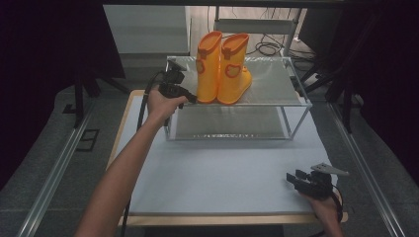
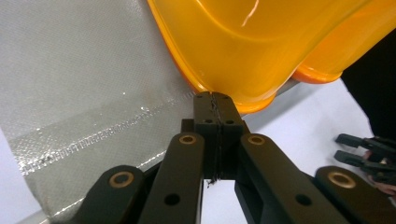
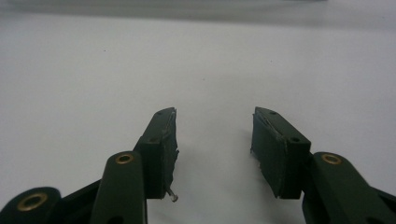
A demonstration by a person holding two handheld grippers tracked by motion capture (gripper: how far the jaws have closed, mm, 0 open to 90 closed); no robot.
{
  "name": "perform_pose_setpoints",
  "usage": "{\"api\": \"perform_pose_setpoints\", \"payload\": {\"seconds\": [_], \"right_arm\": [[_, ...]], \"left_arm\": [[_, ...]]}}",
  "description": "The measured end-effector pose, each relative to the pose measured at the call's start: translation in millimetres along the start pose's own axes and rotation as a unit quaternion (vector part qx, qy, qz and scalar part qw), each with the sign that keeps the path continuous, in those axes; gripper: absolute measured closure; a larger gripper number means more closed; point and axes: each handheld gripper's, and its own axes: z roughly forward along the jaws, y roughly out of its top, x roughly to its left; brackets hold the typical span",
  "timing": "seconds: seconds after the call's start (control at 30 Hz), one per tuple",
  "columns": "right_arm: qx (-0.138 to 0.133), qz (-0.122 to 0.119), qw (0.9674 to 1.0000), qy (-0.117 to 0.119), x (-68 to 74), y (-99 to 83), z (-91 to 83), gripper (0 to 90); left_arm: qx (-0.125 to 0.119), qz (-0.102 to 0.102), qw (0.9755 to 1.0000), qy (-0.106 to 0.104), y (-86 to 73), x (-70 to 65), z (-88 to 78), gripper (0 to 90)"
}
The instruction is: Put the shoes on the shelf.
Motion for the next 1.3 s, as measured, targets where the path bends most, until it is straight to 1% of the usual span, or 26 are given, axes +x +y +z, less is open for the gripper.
{"api": "perform_pose_setpoints", "payload": {"seconds": [0.1, 0.17, 0.3, 0.7, 0.9, 1.03, 1.1, 1.2, 1.3], "right_arm": [[-0.001, 0.000, 1.0000, 0.000, -0.5, 0.0, -0.1, 50.0], [-0.002, -0.001, 1.0000, 0.001, -0.2, 0.4, -0.2, 50.0], [-0.004, -0.001, 1.0000, 0.002, 0.0, 1.2, -1.2, 50.0], [-0.008, 0.000, 1.0000, 0.004, -0.2, 1.8, -2.4, 50.0], [-0.009, 0.000, 1.0000, 0.004, -0.9, 1.9, -3.4, 50.0], [-0.009, 0.000, 0.9999, 0.005, -0.4, 2.1, -3.3, 50.0], [-0.010, 0.000, 0.9999, 0.005, -0.7, 2.2, -3.3, 50.0], [-0.010, -0.002, 0.9999, 0.004, -0.9, 2.3, -3.5, 50.0], [-0.012, 0.000, 0.9999, 0.004, -1.7, 2.2, -4.0, 50.0]], "left_arm": [[-0.002, -0.002, 1.0000, -0.008, 0.7, -2.7, 0.5, 90.0], [0.001, 0.003, 1.0000, -0.001, 2.4, -5.4, 1.0, 90.0], [0.006, 0.007, 1.0000, -0.002, 4.1, -8.9, 2.5, 90.0], [0.017, 0.020, 0.9994, -0.023, 11.9, -27.9, 15.8, 90.0], [0.019, 0.022, 0.9992, -0.028, 14.2, -33.7, 20.3, 90.0], [0.022, 0.024, 0.9989, -0.034, 16.7, -39.3, 24.6, 90.0], [0.028, 0.031, 0.9985, -0.034, 19.4, -43.5, 26.4, 90.0], [0.028, 0.035, 0.9982, -0.039, 21.1, -48.5, 30.8, 90.0], [0.031, 0.037, 0.9981, -0.039, 21.9, -49.0, 30.9, 90.0]]}}
